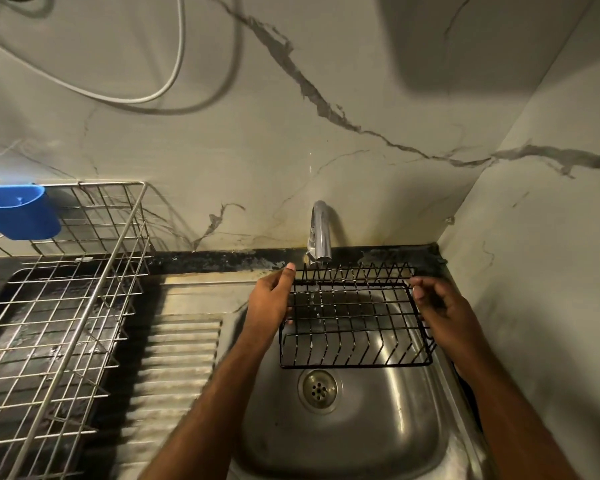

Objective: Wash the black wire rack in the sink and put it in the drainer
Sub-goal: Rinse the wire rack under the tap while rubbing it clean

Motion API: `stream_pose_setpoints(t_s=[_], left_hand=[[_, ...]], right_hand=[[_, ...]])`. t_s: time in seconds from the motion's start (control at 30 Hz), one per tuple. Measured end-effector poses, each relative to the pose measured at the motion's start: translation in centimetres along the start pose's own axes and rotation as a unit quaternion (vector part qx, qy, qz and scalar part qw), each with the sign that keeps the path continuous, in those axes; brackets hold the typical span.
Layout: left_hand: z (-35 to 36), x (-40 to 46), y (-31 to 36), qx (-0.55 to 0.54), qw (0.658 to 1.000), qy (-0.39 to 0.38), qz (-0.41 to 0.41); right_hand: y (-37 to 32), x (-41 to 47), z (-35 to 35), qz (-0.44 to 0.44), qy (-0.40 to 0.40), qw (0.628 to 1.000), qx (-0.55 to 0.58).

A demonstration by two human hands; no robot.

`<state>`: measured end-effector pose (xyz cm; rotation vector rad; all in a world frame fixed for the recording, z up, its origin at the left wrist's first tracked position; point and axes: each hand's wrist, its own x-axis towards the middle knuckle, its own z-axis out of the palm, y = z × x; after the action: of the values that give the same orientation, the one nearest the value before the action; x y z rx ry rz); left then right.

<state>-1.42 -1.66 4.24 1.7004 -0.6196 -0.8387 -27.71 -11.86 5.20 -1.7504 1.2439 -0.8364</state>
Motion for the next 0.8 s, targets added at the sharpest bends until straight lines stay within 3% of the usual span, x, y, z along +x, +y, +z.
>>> stream_pose_setpoints(t_s=[0.8], left_hand=[[-1.4,-1.7,-0.1,0.006,0.999,-0.002,0.046]], right_hand=[[0.4,-1.2,0.4,-0.045,0.002,0.999,0.009]])
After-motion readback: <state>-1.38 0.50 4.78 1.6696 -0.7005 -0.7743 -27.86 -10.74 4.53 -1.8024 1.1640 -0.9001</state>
